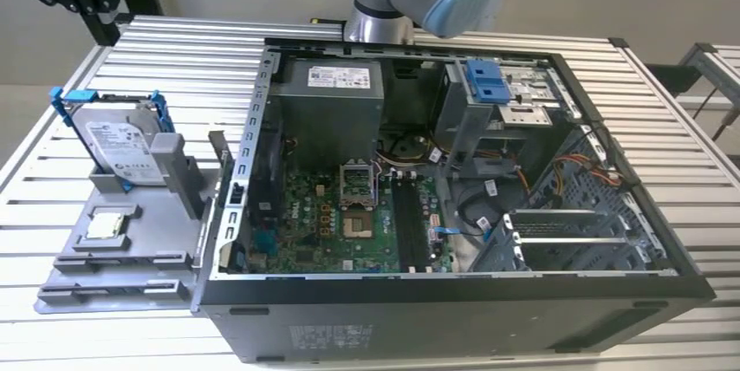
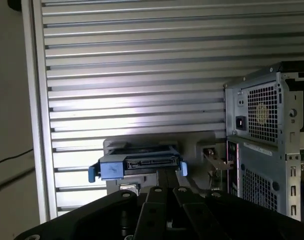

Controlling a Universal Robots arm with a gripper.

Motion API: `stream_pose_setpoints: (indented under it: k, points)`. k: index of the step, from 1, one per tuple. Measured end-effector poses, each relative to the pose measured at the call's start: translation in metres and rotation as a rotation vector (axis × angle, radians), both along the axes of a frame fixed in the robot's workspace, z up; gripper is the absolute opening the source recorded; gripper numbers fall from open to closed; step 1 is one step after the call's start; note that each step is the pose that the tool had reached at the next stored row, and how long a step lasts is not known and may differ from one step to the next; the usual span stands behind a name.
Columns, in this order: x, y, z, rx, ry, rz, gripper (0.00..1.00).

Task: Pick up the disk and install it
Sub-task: 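Reach for the disk, then pick up the disk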

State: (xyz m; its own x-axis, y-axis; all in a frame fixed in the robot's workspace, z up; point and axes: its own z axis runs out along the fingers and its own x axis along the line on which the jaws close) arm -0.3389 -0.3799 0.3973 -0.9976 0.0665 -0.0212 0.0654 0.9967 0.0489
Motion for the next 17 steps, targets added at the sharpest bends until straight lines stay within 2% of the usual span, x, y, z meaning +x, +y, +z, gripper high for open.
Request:
stream_pose_setpoints:
  k: [17]
  points:
    - [-0.0392, 0.0023, -0.0011, 0.0000, 0.0000, 0.030, 0.00]
